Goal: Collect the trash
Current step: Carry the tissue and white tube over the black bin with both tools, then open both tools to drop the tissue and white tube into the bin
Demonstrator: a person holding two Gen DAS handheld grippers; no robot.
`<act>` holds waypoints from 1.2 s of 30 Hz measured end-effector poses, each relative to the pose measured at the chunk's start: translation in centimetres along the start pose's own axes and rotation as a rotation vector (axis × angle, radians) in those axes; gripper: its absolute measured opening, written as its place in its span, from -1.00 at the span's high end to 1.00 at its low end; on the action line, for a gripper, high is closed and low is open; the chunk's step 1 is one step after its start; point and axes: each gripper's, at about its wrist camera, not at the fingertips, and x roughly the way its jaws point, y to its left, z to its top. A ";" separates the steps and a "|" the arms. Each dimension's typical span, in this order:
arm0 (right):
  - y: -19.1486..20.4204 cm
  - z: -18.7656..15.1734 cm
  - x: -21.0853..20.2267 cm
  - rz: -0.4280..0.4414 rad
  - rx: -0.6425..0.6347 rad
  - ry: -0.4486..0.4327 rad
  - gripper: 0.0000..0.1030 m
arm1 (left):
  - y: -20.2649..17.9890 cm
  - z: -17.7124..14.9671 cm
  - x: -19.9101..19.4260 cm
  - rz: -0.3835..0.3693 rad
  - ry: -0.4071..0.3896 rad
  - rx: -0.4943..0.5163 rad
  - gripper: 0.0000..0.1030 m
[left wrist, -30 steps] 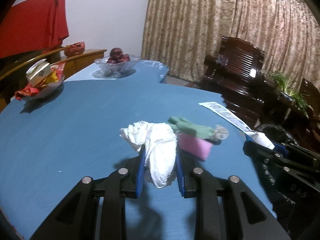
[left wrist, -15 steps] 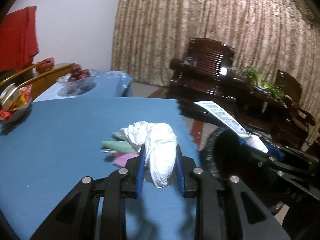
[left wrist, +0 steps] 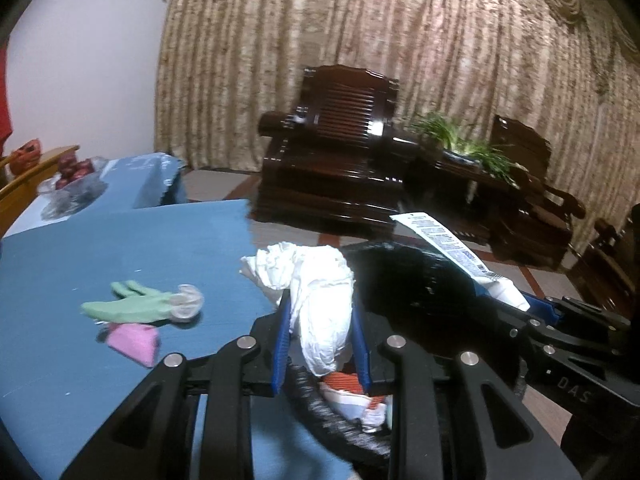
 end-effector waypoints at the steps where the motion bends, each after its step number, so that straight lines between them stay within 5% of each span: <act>1: -0.5 -0.1 0.0 -0.007 0.005 0.001 0.44 | -0.6 0.0 0.3 -0.009 0.002 0.009 0.48; 22: -6.4 -2.9 1.2 -0.089 0.080 0.055 0.44 | -5.5 -0.8 5.3 -0.074 0.075 0.069 0.48; 26: -7.0 -3.2 1.6 -0.108 0.082 0.069 0.40 | -5.5 -0.9 5.7 -0.093 0.091 0.063 0.29; 29: -7.2 -3.4 1.6 -0.134 0.078 0.062 -0.17 | -5.3 -0.8 5.5 -0.102 0.087 0.051 -0.09; 31: -7.3 -3.3 1.5 -0.143 0.075 0.051 -0.25 | -4.9 -0.6 5.3 -0.102 0.079 0.038 -0.18; 33: -7.2 -3.1 1.3 -0.157 0.078 0.042 -0.62 | -4.4 -0.5 5.0 -0.093 0.072 0.024 -0.29; 36: -6.8 -2.8 0.9 -0.148 0.078 0.020 -0.78 | -3.3 -0.3 4.2 -0.075 0.057 0.010 -0.39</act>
